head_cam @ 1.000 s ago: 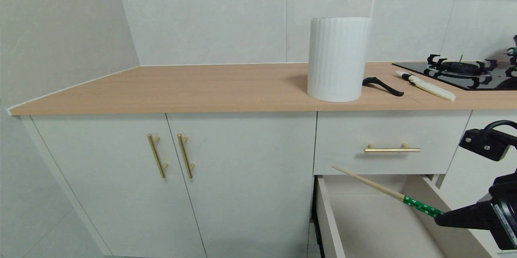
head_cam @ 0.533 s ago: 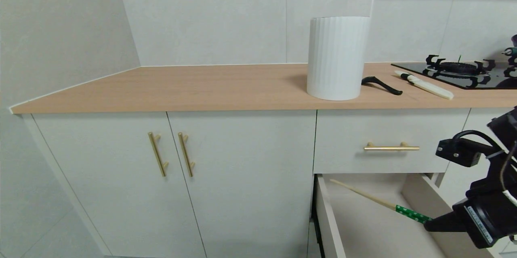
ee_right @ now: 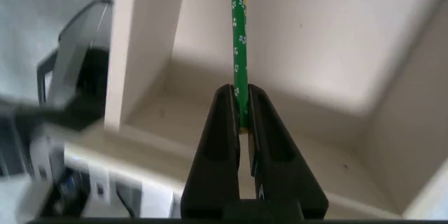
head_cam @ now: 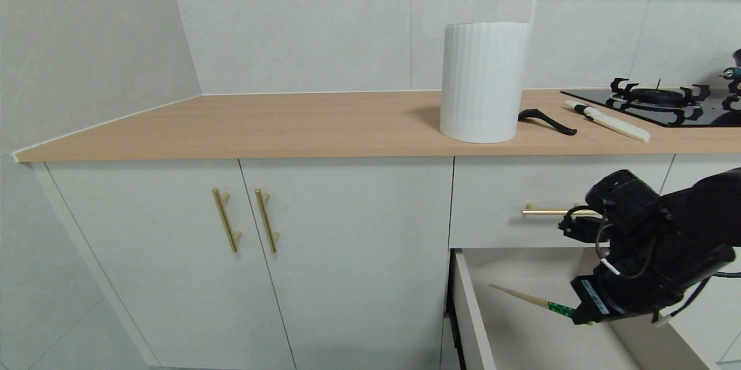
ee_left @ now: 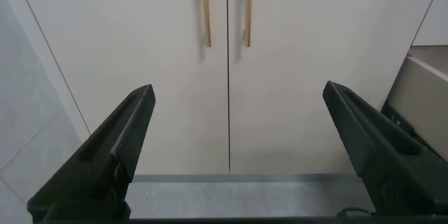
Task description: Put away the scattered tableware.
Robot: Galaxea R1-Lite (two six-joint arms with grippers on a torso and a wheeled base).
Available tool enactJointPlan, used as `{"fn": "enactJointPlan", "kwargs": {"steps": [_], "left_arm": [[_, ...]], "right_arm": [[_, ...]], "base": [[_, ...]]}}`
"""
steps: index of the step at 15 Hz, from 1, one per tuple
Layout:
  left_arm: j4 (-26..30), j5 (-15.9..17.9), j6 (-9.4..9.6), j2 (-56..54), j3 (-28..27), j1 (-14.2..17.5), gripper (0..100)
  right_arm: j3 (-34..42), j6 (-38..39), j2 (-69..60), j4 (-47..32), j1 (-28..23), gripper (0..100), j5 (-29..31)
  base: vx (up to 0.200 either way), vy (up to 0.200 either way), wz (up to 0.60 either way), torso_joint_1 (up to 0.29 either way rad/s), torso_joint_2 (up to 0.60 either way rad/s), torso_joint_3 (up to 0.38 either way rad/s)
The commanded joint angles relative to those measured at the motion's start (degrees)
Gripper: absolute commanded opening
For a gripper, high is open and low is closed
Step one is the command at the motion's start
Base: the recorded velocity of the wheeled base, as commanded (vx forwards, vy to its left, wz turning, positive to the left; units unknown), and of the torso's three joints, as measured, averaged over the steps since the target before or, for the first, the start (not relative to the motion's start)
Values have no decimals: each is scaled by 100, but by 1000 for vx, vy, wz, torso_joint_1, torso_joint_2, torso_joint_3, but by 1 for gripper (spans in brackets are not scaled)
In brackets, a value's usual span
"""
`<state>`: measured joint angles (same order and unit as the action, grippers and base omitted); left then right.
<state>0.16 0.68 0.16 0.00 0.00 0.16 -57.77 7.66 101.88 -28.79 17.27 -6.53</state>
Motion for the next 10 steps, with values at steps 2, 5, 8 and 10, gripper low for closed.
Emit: {"fn": "enactJointPlan", "kwargs": {"steps": [2,5,8,10], "left_arm": [[-7,2,2,0,0,2,100],[2,2,2,0,0,2,100],[2,2,2,0,0,2,100],[2,2,2,0,0,2,100]], "right_arm": [[-103,482,1300,814,-5,0,56],[-182,641,2187,1412,206,0,126],[-366,922,2732,1552,487,0,733],[-314,992,2759,1508,637,0,891]], "base": [[0,0,0,0,0,0],[0,0,0,0,0,0],[0,0,0,0,0,0],[0,0,0,0,0,0]]}}
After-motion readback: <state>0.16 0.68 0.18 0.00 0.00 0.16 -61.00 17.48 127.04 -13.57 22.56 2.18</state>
